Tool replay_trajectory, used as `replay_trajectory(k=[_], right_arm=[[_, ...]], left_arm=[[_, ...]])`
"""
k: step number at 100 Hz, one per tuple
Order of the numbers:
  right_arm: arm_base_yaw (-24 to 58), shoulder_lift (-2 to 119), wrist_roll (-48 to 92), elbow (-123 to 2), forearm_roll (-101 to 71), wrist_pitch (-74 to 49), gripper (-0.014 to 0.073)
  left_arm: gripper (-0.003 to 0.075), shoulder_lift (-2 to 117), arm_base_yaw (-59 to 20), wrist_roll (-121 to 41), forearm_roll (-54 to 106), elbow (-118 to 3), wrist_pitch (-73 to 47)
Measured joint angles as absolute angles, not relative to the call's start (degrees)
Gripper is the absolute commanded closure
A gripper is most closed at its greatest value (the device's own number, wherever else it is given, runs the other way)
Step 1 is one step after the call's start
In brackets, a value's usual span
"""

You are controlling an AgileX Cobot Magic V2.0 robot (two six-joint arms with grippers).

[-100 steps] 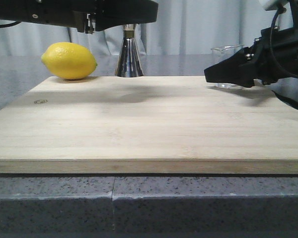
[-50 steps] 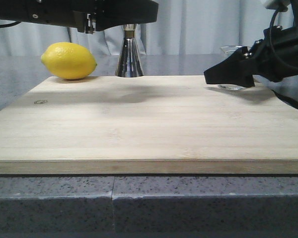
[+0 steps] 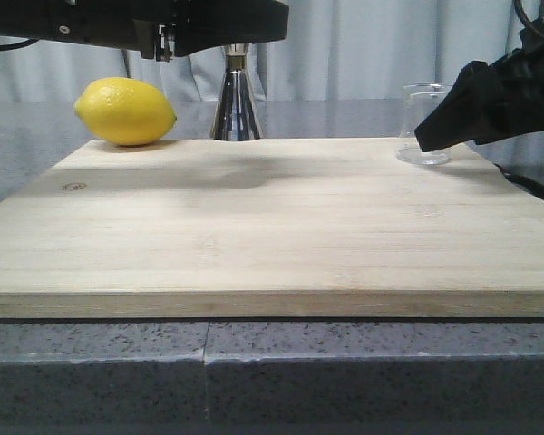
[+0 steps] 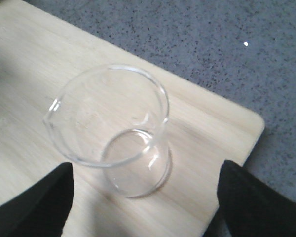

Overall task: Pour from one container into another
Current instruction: 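Open the right gripper and withdraw it from the beaker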

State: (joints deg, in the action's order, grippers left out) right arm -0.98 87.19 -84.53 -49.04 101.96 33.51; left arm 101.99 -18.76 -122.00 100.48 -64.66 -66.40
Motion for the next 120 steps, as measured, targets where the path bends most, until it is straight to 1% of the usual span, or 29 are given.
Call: replay_trajectory(k=[11, 35, 59, 86, 99, 111, 120], right_arm=[[0.54, 84.65, -91.01, -49.04, 105.14, 32.31, 0.0051], [1.43, 77.78, -98.99, -44.68, 105.98, 28.39, 0.0051], [1.43, 69.28, -100.36, -39.24, 105.98, 25.86, 0.0051], [1.43, 61.03, -100.59, -37.31, 105.98, 27.35, 0.0052], [1.33, 59.84, -94.42, -36.20, 100.62, 30.01, 0.0051], [1.33, 59.84, -82.41, -34.14, 89.21, 30.61, 0.0051], [1.33, 59.84, -71.61, -32.31, 78.16, 27.31, 0.0051]], left_arm=[[0.0439, 101.99, -18.76, -122.00, 100.48, -64.66, -66.40], [0.0439, 101.99, -18.76, -122.00, 100.48, -64.66, -66.40], [0.0439, 101.99, -18.76, -122.00, 100.48, -64.66, -66.40], [0.0439, 101.99, -18.76, -122.00, 100.48, -64.66, -66.40], [0.0439, 101.99, -18.76, -122.00, 100.48, -64.66, -66.40], [0.0439, 101.99, -18.76, -122.00, 100.48, -64.66, -66.40], [0.0439, 101.99, -18.76, -122.00, 100.48, -64.66, -66.40]])
